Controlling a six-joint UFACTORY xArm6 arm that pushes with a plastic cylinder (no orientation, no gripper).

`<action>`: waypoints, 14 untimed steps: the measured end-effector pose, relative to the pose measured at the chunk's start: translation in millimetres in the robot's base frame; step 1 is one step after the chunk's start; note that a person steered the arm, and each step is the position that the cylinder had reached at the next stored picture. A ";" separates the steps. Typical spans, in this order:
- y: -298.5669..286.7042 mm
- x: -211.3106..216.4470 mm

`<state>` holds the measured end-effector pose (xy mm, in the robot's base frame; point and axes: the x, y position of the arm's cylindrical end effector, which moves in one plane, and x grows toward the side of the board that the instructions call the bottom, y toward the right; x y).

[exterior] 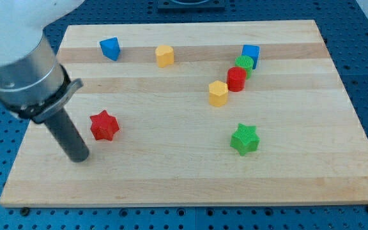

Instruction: Move the red star towards center of the board

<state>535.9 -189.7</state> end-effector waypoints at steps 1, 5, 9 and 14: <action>0.5 -27.6; 113.3 -89.9; 103.9 -30.7; 137.0 -96.7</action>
<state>439.2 -52.7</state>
